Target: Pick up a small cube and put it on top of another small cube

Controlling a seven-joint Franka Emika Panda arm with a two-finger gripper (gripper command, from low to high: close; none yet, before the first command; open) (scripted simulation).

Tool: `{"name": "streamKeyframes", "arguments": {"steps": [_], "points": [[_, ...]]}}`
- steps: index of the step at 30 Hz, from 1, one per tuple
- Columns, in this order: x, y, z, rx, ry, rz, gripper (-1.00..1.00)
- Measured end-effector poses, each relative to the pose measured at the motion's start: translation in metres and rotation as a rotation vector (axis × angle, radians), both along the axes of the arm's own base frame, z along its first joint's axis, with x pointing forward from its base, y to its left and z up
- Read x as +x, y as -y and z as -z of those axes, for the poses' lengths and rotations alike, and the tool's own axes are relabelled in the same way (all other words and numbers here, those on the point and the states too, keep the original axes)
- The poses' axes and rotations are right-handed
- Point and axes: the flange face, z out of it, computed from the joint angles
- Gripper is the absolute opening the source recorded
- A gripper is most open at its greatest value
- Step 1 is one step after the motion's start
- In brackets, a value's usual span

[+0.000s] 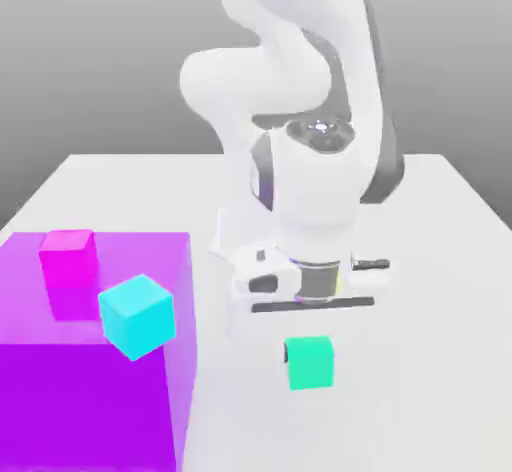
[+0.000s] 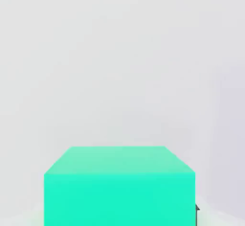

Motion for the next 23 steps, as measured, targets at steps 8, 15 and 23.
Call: {"name": "streamKeyframes", "arguments": {"steps": [8,15,23], "points": [[0.053,-0.113,-0.020,-0.003,-0.002,-0.540,-1.00],[0.070,-0.227,-0.040,0.004,-0.005,-1.014,-1.00],[0.070,-0.244,0.011,0.004,-0.005,-1.081,1.00]]}}
